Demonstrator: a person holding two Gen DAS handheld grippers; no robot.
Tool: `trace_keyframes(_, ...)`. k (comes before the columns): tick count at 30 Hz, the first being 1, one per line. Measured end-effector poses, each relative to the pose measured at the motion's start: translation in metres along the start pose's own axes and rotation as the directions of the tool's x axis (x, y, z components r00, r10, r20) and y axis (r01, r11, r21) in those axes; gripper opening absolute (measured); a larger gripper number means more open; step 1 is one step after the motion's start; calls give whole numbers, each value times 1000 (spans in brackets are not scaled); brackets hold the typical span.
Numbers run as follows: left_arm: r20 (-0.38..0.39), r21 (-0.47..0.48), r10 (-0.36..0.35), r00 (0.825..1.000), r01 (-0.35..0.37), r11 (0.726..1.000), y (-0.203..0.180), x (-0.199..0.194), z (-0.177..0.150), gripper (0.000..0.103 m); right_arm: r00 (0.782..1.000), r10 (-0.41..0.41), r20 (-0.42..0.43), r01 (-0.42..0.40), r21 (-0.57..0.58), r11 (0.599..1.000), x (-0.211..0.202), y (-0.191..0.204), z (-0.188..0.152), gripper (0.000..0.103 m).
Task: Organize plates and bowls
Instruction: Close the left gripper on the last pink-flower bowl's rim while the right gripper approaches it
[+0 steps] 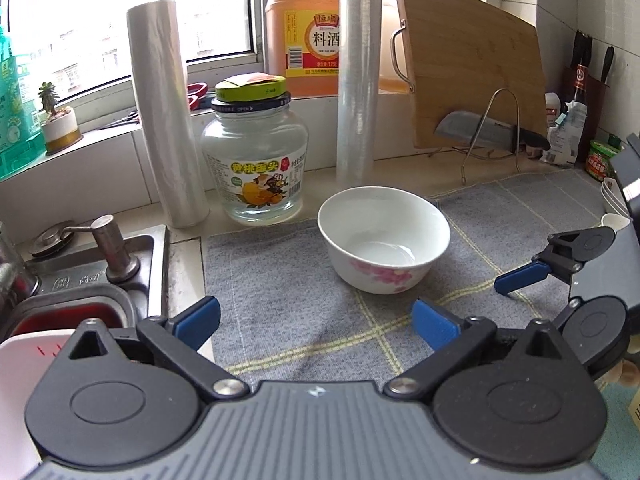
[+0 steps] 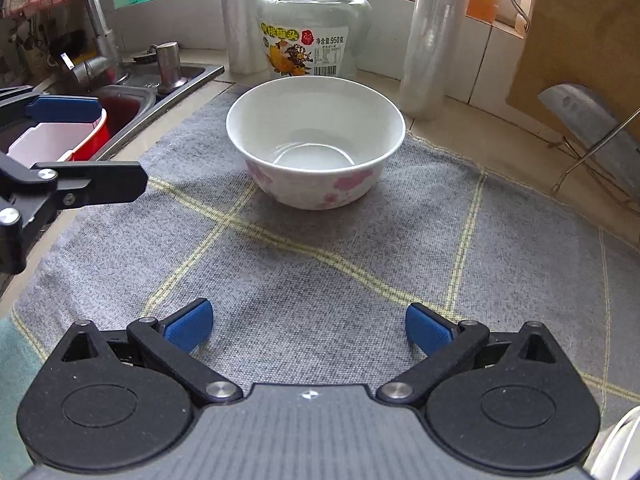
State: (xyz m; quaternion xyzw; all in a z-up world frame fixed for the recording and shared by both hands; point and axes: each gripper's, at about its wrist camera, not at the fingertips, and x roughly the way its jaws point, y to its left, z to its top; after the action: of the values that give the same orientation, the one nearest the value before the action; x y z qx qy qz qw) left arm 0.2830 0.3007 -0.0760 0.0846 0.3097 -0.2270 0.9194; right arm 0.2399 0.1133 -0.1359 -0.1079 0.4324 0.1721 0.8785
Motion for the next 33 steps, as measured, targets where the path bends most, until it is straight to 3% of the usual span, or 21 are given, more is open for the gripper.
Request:
trace_keyframes(15,-8,34,-86,996,86,996,2,42,39,102,992,7,128,-4,-18,1000,7,-1,-3,103)
trace_keyframes(26,-37,17,-171,985,172,985,5,63,58,102,993,-11,116,11,3,1000,17,-3,16,103)
trace_keyframes(33,-89,31,-203,975,207,978,1,83,66,100,987,-19,162,19,0,1000,16,-2,29,103)
